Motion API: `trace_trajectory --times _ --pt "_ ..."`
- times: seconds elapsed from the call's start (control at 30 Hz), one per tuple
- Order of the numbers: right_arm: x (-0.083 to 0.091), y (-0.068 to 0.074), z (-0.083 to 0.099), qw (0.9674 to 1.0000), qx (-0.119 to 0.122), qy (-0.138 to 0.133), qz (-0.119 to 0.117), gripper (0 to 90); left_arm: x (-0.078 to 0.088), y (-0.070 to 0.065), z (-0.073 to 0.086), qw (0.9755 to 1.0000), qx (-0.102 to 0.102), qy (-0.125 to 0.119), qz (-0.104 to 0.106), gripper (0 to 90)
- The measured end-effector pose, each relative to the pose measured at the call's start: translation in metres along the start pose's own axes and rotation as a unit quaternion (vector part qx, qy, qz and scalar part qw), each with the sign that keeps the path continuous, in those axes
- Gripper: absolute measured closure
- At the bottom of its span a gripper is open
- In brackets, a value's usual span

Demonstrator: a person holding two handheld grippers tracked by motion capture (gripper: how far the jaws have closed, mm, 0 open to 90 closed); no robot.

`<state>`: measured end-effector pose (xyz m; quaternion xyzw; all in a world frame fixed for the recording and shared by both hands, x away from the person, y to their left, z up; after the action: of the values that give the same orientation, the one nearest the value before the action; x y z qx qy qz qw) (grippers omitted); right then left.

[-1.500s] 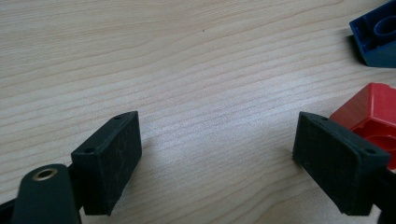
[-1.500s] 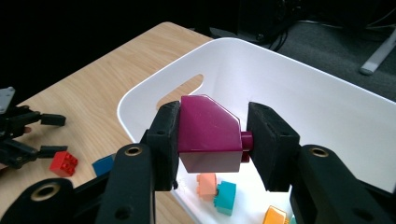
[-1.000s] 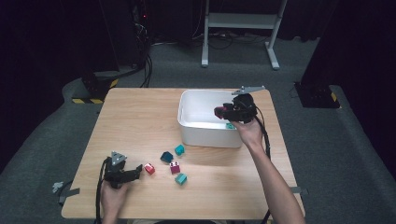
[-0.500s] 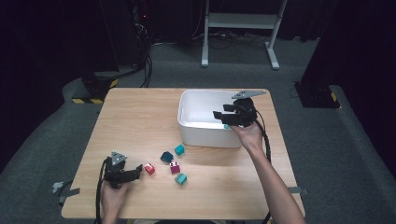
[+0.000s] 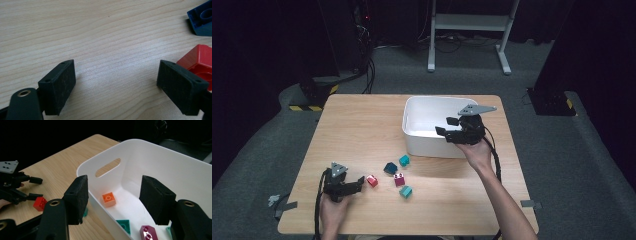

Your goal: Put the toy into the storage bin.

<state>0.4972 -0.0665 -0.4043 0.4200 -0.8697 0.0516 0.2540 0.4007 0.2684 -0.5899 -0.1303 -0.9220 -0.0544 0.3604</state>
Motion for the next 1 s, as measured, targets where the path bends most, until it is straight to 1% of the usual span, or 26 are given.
trace_trajectory --times 0.03,0.07,0.13,0.17,0.23,0.3,0.33,0.4,0.43,0.47,0.5,0.53,0.63,0.67,0.77,0.8,0.93,1.0 --pt "0.000 0.000 0.000 1.0000 0.000 0.000 0.000 39.8 0.000 0.000 0.000 1.0000 0.000 0.000 0.000 15.5" --pt "0.001 0.003 0.000 1.0000 0.003 -0.005 -0.003 39.8 0.000 0.000 0.000 1.0000 0.000 0.000 0.000 15.5" --pt "0.002 0.010 0.003 0.9999 0.009 -0.008 -0.011 39.8 0.000 0.000 0.000 1.0000 0.000 0.000 0.000 15.5" --pt "0.002 0.016 0.006 0.9997 0.011 -0.007 -0.018 39.9 0.000 0.000 0.000 1.0000 0.000 0.000 0.000 15.5" --pt "0.001 0.017 0.008 0.9997 0.011 -0.006 -0.021 40.0 0.000 0.000 0.000 1.0000 0.000 0.000 0.000 15.5" --pt "0.001 0.025 0.014 0.9994 0.010 -0.011 -0.030 40.0 0.000 0.000 0.000 1.0000 0.000 0.000 0.000 15.5" --pt "0.001 0.025 0.014 0.9994 0.010 -0.011 -0.030 40.0 0.000 0.000 0.000 1.0000 0.000 0.000 0.000 15.5" --pt "-0.001 0.033 0.021 0.9991 0.011 -0.010 -0.039 40.0 0.000 0.000 0.000 1.0000 0.000 0.000 0.000 15.5" --pt "-0.001 0.033 0.021 0.9991 0.011 -0.010 -0.039 40.0 0.000 0.000 0.000 1.0000 0.000 0.000 0.000 15.5" --pt "-0.003 0.037 0.026 0.9990 0.010 -0.007 -0.044 40.0 0.000 0.000 0.000 1.0000 0.000 0.000 0.000 15.5" --pt "-0.003 0.037 0.026 0.9990 0.010 -0.007 -0.044 40.0 0.000 0.000 0.000 1.0000 0.000 0.000 0.000 15.5" --pt "-0.004 0.042 0.031 0.9987 0.008 -0.004 -0.049 40.2 0.000 0.000 0.000 1.0000 0.000 0.000 0.000 15.5" --pt "-0.005 0.046 0.037 0.9985 0.009 0.001 -0.053 40.8 0.000 0.000 0.000 1.0000 0.000 0.000 0.000 15.5" --pt "-0.005 0.052 0.043 0.9983 0.011 0.003 -0.058 41.2 0.000 0.000 0.000 1.0000 0.000 0.000 0.000 15.5" --pt "-0.005 0.057 0.049 0.9981 0.015 0.007 -0.059 41.4 0.000 0.000 0.000 1.0000 0.000 0.000 0.000 15.5" --pt "-0.007 0.062 0.055 0.9978 0.018 0.011 -0.062 41.6 0.000 0.000 0.000 1.0000 0.000 0.000 0.000 15.5" --pt "-0.012 0.072 0.068 0.9971 0.020 0.021 -0.070 41.8 0.000 0.000 0.000 1.0000 0.000 0.000 0.000 15.5" --pt "-0.016 0.075 0.075 0.9973 0.026 0.025 -0.064 42.6 0.000 0.000 0.000 1.0000 0.000 0.000 0.000 15.5"
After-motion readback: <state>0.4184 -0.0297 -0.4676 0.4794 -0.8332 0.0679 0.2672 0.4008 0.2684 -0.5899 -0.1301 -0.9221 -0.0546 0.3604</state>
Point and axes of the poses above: each handheld gripper's, and its own axes: x roughly backward along the jaws, z roughly out of its underside, y roughly to its left, the point moved 9 cm from there along -x, roughly forward along the jaws, and after that the axes turned 1 degree about -x, right-handed, at the moved point
